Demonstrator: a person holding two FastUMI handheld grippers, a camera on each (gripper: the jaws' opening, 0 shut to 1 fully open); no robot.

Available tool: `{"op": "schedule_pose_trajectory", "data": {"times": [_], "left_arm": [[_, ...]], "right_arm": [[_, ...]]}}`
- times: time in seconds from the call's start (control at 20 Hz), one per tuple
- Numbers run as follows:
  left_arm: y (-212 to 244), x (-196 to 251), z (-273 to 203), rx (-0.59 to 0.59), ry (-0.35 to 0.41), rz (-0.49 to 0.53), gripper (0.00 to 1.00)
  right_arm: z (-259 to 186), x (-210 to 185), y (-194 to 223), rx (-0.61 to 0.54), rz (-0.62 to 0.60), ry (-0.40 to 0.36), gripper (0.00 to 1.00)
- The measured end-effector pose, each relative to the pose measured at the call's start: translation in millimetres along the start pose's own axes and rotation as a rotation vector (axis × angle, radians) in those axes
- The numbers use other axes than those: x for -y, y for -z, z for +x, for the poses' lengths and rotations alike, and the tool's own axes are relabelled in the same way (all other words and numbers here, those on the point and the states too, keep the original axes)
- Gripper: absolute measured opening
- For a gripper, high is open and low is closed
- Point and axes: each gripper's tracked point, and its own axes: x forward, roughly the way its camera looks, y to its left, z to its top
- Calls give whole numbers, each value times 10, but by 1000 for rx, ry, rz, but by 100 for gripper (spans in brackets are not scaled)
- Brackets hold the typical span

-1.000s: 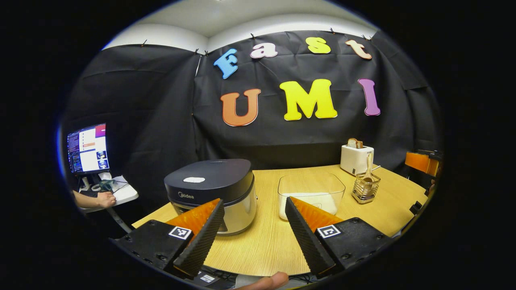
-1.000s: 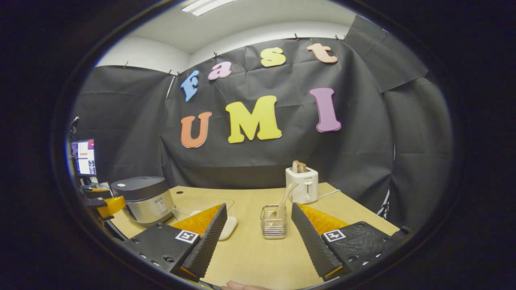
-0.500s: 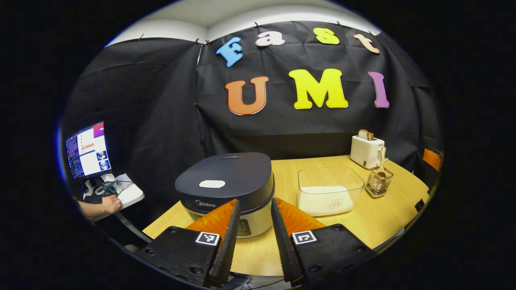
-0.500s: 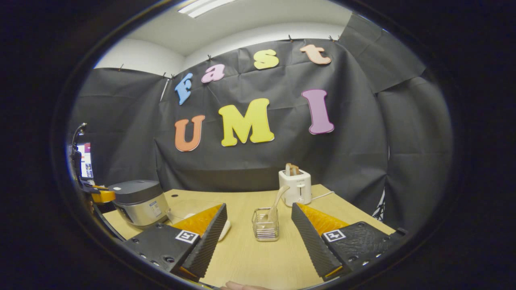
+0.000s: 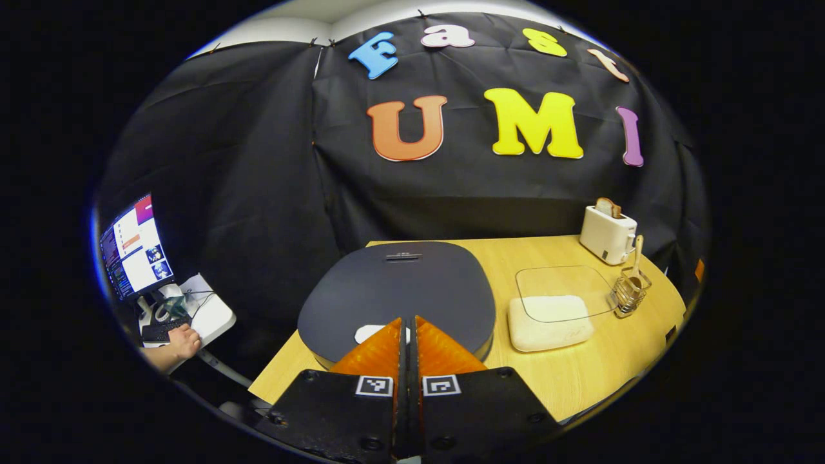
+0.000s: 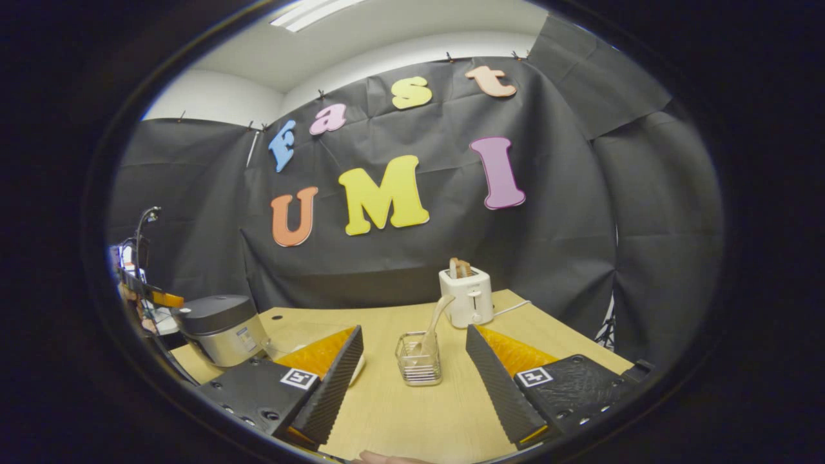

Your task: Close the left gripper, press the button to open the rice cooker; take a wooden spoon from the chopstick holder with the right hand, scoop a spoonful of rice and pour it into the rice cooker, then put the wooden spoon back into the chopstick holder.

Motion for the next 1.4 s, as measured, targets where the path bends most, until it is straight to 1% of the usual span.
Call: {"op": "schedule_pose_trajectory", "data": {"times": [0.1, 0.15, 0.2, 0.25, 0.45, 0.5, 0.55, 0.6, 0.65, 0.7, 0.85, 0.9, 0.95, 1.0, 1.05, 1.15, 1.2, 1.25, 1.3, 1.4], "left_arm": [[62, -78, 106, -38, -14, -5, 3], [57, -97, 125, -39, -11, -5, 3], [45, -82, 136, -45, -4, -5, 3], [57, -87, 130, -46, -1, -6, 3], [92, -93, 133, -80, 18, 19, 3], [116, -98, 128, -93, 13, 15, 3], [104, -95, 123, -96, 10, 32, 3], [106, -79, 120, -94, 5, 56, 3], [102, -91, 126, -85, -5, 67, 3], [111, -99, 123, -82, -10, 72, 3], [170, -131, 95, -94, -2, 36, 3], [165, -107, 120, -123, -2, 31, 3], [139, -107, 120, -115, 4, 43, 3], [150, -107, 116, -126, 7, 37, 3], [133, -116, 123, -126, 9, 26, 3], [94, -112, 127, -116, 3, -11, 3], [83, -129, 107, -105, -5, -25, 3], [60, -142, 64, -103, -18, -30, 3], [-34, -147, 40, -70, -35, -16, 3], [-249, -173, -45, 6, -83, 28, 3]], "right_arm": [[12, 23, 26, -10, 6, 1, 92], [13, 19, 27, -13, 11, -2, 96], [15, 18, 17, -15, 16, -6, 92], [15, 16, 19, -13, 23, -8, 96], [17, 40, 29, -21, 32, -8, 96], [13, 44, 22, -22, 37, -7, 92], [12, 43, 22, -22, 42, -8, 96], [10, 37, 14, -21, 43, -11, 92], [0, 27, 18, -22, 41, -15, 91], [-5, 26, 7, -21, 42, -16, 96], [-52, 0, -13, -17, 50, -26, 96], [-77, -7, -40, -12, 51, -30, 96], [-92, -7, -56, -5, 52, -30, 91], [-101, -4, -80, 0, 53, -29, 91], [-106, -3, -83, 2, 53, -31, 95], [-119, -3, -74, -1, 56, -33, 96], [-110, 9, -79, -3, 61, -33, 91], [-113, 17, -70, -7, 65, -31, 92], [-110, 29, -70, -10, 67, -28, 96], [-97, 44, -52, -18, 70, -25, 95]]}}
